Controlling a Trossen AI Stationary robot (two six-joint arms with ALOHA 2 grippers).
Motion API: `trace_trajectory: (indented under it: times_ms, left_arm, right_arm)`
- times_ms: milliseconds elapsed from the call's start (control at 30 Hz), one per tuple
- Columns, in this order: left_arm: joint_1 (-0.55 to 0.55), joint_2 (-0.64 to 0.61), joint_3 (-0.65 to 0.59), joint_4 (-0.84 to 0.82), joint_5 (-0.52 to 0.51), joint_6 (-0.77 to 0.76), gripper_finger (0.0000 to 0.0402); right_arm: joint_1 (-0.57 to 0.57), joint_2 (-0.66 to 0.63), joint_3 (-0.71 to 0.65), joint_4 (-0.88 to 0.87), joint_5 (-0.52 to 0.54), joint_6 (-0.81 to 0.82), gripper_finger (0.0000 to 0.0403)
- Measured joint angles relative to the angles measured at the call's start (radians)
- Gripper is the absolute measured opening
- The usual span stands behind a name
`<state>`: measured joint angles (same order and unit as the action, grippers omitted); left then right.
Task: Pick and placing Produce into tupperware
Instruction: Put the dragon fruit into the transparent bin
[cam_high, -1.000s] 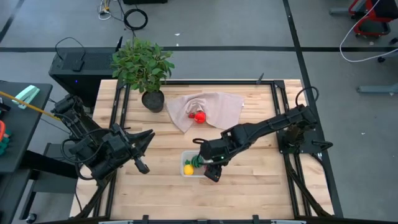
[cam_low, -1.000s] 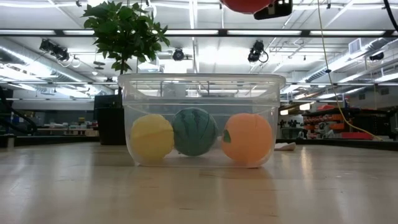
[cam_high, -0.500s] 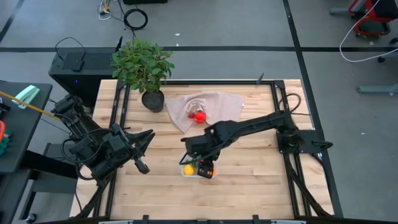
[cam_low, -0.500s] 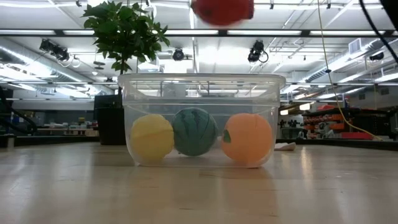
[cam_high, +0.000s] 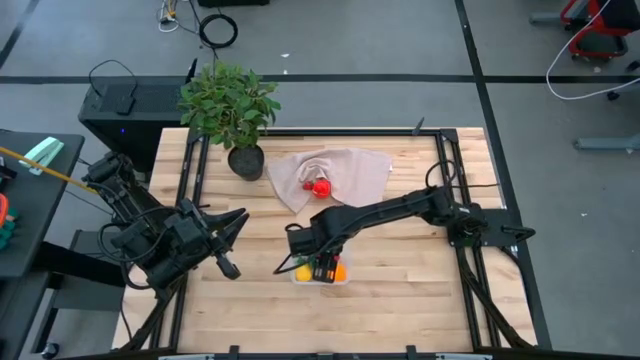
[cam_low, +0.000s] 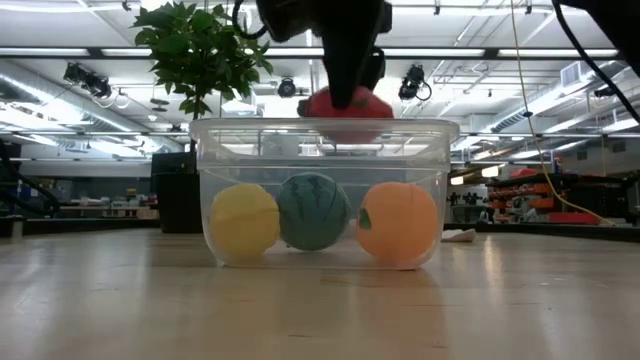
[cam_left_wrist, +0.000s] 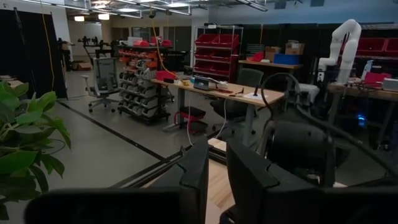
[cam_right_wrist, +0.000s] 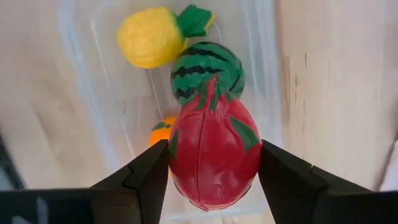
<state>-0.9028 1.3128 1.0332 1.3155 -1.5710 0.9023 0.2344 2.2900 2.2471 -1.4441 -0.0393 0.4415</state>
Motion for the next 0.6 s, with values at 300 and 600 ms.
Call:
trace_trajectory:
  times_ms: [300, 600]
  left_arm:
    - [0.000, 0.000, 0.000, 0.000, 0.000, 0.000, 0.0062]
    - [0.000, 0.000, 0.000, 0.000, 0.000, 0.001, 0.0070]
  right_arm:
    - [-0.005, 0.024, -0.025, 0.015, 0.018, 0.006, 0.0227]
    - [-0.003, 0.023, -0.025, 0.012, 0.017, 0.000, 0.0228]
